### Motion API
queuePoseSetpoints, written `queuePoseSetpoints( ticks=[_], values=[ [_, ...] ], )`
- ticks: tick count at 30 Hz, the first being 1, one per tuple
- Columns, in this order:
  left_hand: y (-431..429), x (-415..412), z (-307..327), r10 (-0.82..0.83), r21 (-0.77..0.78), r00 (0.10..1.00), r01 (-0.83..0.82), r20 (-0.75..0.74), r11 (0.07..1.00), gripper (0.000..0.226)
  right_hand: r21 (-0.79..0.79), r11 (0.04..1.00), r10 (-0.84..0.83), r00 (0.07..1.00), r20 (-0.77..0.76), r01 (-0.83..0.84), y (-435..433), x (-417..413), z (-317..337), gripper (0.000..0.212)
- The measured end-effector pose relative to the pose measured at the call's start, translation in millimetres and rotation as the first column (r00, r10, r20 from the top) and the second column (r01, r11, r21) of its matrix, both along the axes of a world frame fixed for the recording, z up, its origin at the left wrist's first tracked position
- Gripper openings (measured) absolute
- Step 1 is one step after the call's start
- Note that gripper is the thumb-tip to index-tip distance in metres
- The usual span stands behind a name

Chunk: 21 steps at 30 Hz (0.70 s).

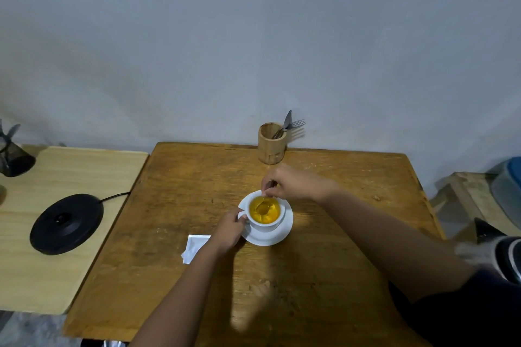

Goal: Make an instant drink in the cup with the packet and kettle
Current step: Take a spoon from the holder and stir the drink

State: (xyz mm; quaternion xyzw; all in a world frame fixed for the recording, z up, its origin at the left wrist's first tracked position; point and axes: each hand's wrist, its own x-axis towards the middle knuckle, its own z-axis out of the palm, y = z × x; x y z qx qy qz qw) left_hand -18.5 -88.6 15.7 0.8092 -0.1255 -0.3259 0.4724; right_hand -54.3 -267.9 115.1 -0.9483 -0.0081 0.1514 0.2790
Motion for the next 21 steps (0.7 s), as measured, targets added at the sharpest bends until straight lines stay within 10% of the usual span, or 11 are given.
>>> queuePoseSetpoints(
  ticks=[11,21],
  values=[
    [-1.0,-0.5,0.6,0.009,0.092,0.999,-0.013,0.05,0.996,0.029,0.123,0.949,-0.287,0.956,-0.053,0.291,8.1,0.7,-12.2,0.012],
    [-3.0,-2.3,1.3,0.018,0.123,0.997,-0.027,0.069,0.992,0.035,0.495,0.454,-0.778,0.6,-0.185,0.741,9.2,-12.5,-55.3,0.024]
  ],
)
